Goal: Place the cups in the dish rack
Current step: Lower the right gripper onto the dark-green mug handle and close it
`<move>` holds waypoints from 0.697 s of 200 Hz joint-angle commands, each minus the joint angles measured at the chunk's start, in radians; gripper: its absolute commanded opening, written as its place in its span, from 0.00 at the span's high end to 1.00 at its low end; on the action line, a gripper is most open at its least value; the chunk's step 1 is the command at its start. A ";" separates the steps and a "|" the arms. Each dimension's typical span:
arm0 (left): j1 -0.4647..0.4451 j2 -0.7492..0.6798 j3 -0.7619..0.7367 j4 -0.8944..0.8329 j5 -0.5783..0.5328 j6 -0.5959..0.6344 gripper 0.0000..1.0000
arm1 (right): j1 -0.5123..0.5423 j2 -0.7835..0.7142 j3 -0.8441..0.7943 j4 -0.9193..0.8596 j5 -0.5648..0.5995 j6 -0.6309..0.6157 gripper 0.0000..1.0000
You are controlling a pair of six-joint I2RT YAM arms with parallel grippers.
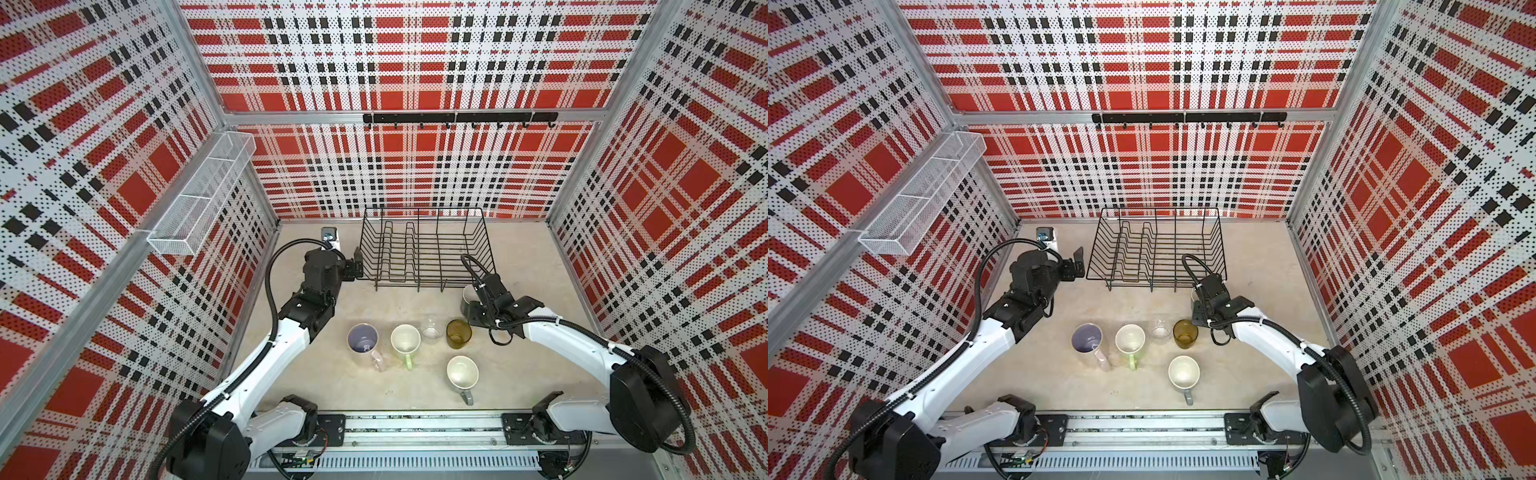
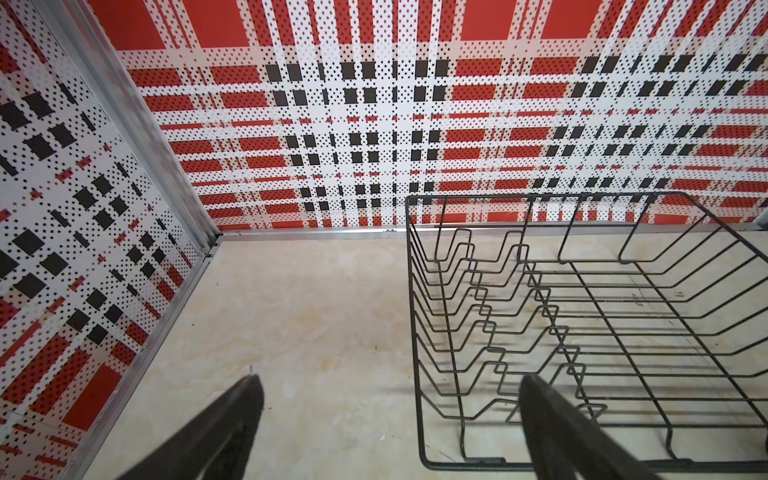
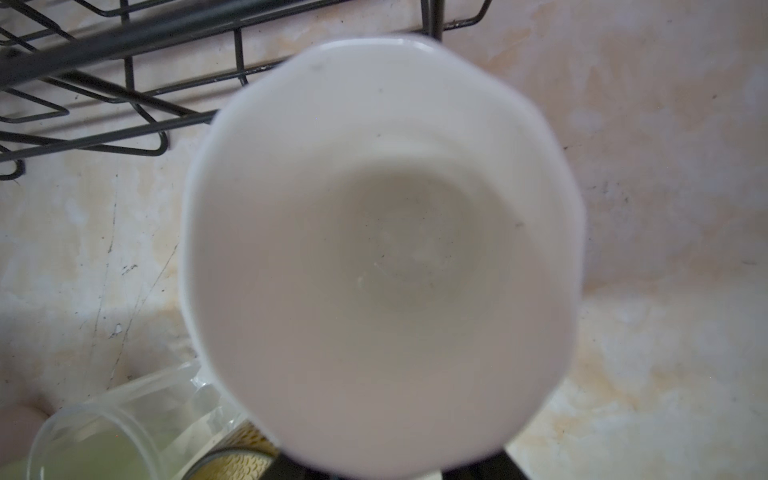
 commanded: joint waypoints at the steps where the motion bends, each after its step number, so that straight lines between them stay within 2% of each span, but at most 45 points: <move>1: -0.013 0.011 0.025 -0.010 0.011 -0.015 0.02 | -0.005 -0.012 0.022 -0.016 0.076 -0.034 0.65; 36: -0.028 0.010 0.026 -0.009 -0.027 -0.027 0.02 | -0.008 0.006 0.029 -0.022 0.066 -0.064 0.67; 75: -0.032 0.010 0.034 0.000 -0.041 -0.045 0.02 | -0.024 0.022 0.049 -0.026 0.054 -0.075 0.74; 103: -0.044 0.021 0.036 0.016 -0.036 -0.064 0.02 | -0.030 0.023 0.078 -0.039 0.057 -0.090 0.85; 130: -0.064 0.031 0.048 0.016 -0.048 -0.072 0.02 | -0.034 0.003 0.078 -0.038 0.055 -0.102 0.88; 139: -0.068 0.035 0.050 0.016 -0.053 -0.067 0.02 | -0.036 -0.004 0.072 -0.036 0.055 -0.107 0.93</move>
